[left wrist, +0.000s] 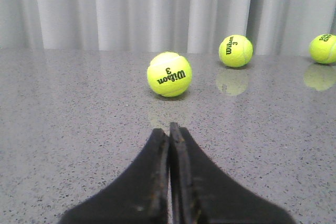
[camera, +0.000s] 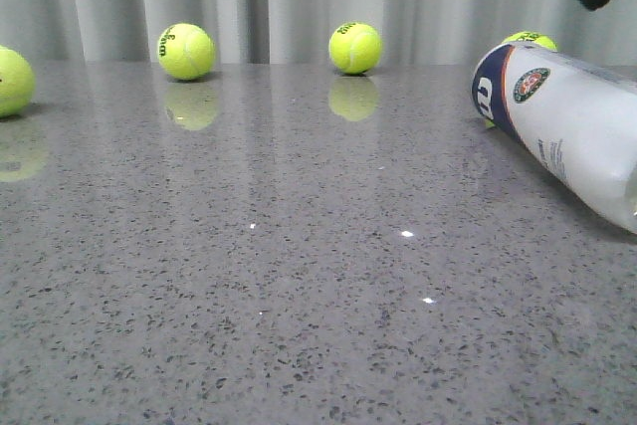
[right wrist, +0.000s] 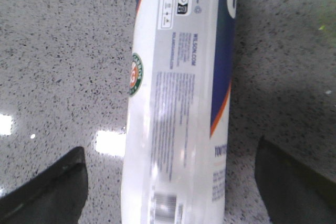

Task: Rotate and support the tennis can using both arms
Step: 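Grasp the white-and-blue Wilson can with the right gripper and lift it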

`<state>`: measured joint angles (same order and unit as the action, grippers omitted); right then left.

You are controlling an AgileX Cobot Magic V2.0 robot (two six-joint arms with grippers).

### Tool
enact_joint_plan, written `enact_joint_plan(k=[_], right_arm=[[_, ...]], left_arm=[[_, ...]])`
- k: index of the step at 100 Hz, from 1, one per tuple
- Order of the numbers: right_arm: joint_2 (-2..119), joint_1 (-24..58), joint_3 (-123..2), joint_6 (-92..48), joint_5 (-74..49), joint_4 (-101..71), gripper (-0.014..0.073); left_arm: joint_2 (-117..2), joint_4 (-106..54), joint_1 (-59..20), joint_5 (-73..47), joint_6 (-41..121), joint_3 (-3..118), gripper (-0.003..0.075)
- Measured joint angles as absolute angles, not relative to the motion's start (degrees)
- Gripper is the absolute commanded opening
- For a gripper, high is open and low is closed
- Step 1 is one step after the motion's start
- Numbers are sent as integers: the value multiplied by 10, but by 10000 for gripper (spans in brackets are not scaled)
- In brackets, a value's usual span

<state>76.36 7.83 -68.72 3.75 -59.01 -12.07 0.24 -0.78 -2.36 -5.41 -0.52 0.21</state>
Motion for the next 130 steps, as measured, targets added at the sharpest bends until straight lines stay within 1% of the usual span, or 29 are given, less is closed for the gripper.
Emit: enact_joint_plan(k=[25, 45, 49, 51, 52, 57, 64, 69, 74, 88, 102, 115, 130], right_arm=[[843, 79, -694, 41, -590, -121, 636], [870, 79, -694, 41, -586, -121, 628], [871, 79, -694, 41, -585, -121, 596], [872, 79, -695, 41, -585, -121, 563], [872, 79, -695, 41, -585, -121, 563], [872, 79, -696, 41, -585, -121, 487], [872, 79, -697, 41, -585, -121, 403], [872, 79, -697, 42, -585, -121, 363], [872, 79, -697, 42, -585, -121, 342], [872, 83, -707, 42, -589, -121, 340], [872, 107, -755, 15, -612, -119, 340], [877, 144, -820, -62, -632, -116, 343], [911, 191, -898, -169, -656, -104, 343]], left_arm=[[2, -8, -24, -54, -5, 2, -20], [2, -8, -24, -54, -5, 2, -20], [2, -8, -24, -54, -5, 2, -21], [2, -8, -24, -54, -5, 2, -20], [2, -8, -24, -54, -5, 2, -20], [2, -8, -24, -54, -5, 2, -20], [2, -8, -24, -54, -5, 2, -20], [2, -8, -24, -54, -5, 2, -20], [2, -8, -24, -54, -5, 2, -20], [2, -8, -24, -54, -5, 2, -20], [2, -8, -24, -54, -5, 2, -20], [2, -8, -24, -54, -5, 2, -21], [2, -8, -24, -54, -5, 2, -21]])
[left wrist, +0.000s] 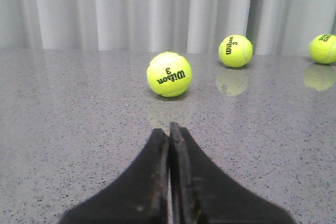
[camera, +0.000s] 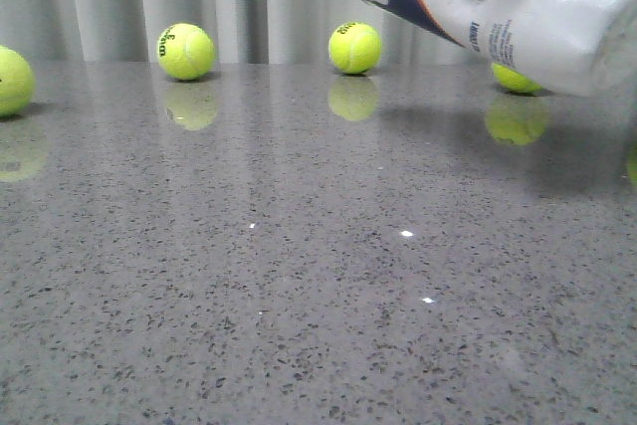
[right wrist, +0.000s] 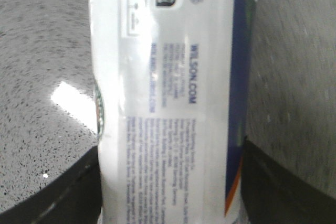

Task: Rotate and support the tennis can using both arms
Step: 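Grasp the white-and-blue Wilson can with the right gripper and lift it, then lower the can sideways onto the table center with the right gripper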

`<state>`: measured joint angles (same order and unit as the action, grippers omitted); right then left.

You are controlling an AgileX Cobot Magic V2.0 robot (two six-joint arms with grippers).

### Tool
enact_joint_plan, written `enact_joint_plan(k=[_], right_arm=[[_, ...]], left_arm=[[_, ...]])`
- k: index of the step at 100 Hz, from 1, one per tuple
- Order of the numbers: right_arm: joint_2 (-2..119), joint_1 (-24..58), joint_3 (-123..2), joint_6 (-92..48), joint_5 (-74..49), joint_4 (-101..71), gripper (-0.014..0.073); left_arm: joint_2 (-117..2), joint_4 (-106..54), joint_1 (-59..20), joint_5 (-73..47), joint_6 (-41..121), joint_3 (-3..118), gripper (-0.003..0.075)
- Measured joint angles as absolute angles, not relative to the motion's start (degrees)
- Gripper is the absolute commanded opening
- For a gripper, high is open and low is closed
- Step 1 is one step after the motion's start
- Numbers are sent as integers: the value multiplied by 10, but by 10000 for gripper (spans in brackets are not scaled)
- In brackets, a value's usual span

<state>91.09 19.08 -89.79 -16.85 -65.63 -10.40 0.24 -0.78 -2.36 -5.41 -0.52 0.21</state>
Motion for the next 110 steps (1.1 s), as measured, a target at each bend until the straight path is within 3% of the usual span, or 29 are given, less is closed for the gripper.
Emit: enact_joint_plan(k=[24, 50, 96, 103, 110], right_arm=[[1000, 258, -985, -379, -703, -75, 343], [1049, 301, -994, -571, -704, -67, 343], [1085, 310, -996, -598, -673, -64, 347], [1085, 310, -996, -598, -673, -64, 389], [1085, 310, -996, -598, -670, -64, 486]], left_arm=[[2, -8, -24, -54, -5, 2, -21], [2, -8, -24, -54, -5, 2, -21], [2, -8, -24, -54, -5, 2, -20], [2, -8, -24, -54, -5, 2, -21], [2, -8, -24, -54, -5, 2, -20]])
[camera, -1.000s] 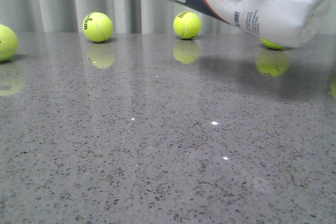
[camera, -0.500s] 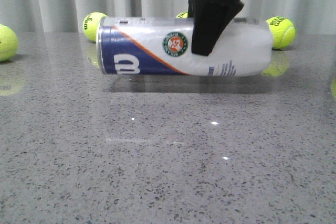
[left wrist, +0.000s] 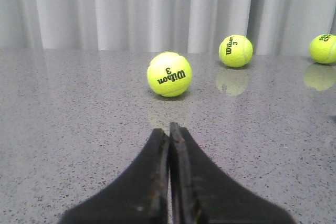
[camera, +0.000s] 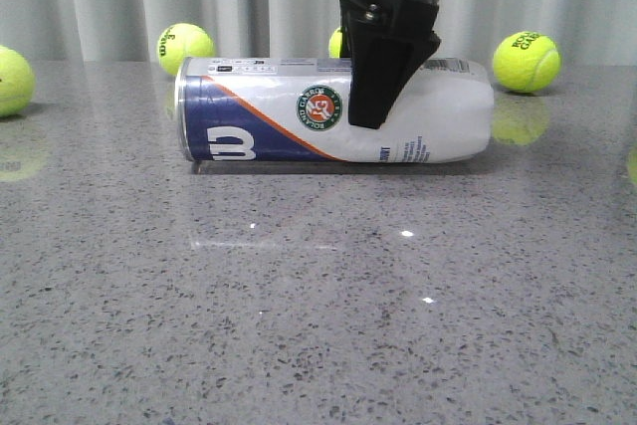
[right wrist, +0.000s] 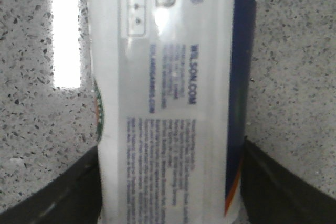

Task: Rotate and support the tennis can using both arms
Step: 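Lower the can sideways onto the table center with the right gripper, then open the right gripper and raise it away from the can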

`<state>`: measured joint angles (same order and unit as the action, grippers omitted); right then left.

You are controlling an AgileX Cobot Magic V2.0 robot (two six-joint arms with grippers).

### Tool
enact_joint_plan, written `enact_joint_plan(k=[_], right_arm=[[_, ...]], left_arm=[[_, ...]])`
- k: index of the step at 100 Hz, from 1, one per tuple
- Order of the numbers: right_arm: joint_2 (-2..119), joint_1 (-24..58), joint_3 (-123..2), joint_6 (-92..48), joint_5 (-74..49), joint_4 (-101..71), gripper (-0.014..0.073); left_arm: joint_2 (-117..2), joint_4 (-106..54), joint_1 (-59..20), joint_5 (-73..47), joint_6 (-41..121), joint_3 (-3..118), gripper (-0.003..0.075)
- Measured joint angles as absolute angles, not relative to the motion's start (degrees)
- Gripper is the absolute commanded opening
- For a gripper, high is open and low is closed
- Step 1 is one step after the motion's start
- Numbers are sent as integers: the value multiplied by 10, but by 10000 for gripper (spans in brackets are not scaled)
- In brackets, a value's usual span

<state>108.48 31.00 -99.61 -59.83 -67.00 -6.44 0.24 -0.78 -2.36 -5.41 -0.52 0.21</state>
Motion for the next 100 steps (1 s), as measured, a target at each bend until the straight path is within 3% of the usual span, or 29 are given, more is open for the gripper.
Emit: enact_joint_plan(k=[12, 78, 87, 94, 100], right_arm=[[1085, 310, -996, -598, -669, -64, 673], [1049, 310, -996, -566, -628, -62, 643], [1028, 310, -996, -505, -612, -53, 568], [1015, 310, -996, -438, -610, -43, 433], [1005, 310, -996, -374, -610, -27, 251]], left_arm=[[2, -8, -24, -54, -5, 2, -20], [2, -8, -24, -54, -5, 2, -21], [2, -8, -24, -54, -5, 2, -21], [2, -8, -24, -54, -5, 2, -20], [2, -8, -24, -54, -5, 2, -21]])
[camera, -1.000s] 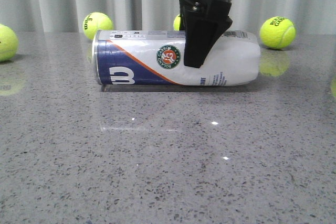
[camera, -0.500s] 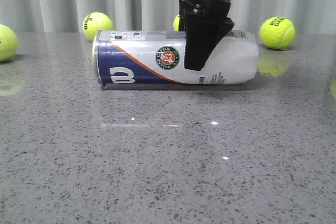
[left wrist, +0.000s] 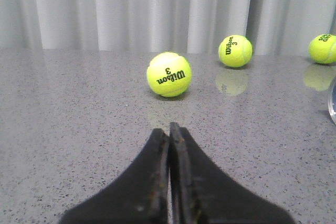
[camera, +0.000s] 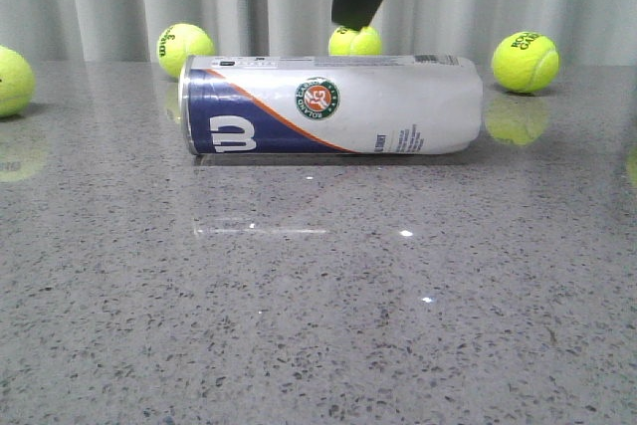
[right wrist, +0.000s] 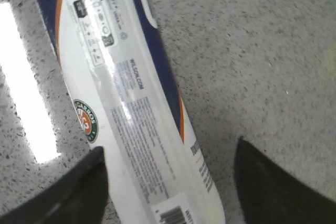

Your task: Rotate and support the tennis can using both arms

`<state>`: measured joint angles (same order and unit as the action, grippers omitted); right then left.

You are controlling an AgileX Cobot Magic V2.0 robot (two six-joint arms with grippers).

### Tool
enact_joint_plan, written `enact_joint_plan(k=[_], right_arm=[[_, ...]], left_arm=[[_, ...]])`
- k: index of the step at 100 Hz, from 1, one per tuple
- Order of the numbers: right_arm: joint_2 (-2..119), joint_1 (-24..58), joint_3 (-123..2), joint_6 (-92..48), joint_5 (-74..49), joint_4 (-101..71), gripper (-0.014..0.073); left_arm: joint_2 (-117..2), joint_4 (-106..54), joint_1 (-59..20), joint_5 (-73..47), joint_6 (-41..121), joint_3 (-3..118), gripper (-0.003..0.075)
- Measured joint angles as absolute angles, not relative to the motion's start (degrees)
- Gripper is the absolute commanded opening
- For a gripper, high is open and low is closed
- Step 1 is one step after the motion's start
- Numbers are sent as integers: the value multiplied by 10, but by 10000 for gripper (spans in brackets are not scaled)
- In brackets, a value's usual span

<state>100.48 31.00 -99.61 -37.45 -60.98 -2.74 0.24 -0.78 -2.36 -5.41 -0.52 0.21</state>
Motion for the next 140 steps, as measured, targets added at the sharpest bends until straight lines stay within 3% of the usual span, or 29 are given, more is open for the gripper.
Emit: enact_joint_plan(k=[14, 50, 111, 140], right_arm=[[987, 310, -996, -218, -613, 9, -74], [918, 281, -961, 42, -616, 47, -66], [638, 41, -642, 63, -509, -17, -66], [483, -4, -489, 63, -384, -18, -66]], left_arm=[[2, -8, -24, -54, -5, 2, -21], [2, -8, -24, -54, -5, 2, -21], [2, -8, -24, -54, -5, 2, -20], [2, -8, -24, -54, -5, 2, -21]])
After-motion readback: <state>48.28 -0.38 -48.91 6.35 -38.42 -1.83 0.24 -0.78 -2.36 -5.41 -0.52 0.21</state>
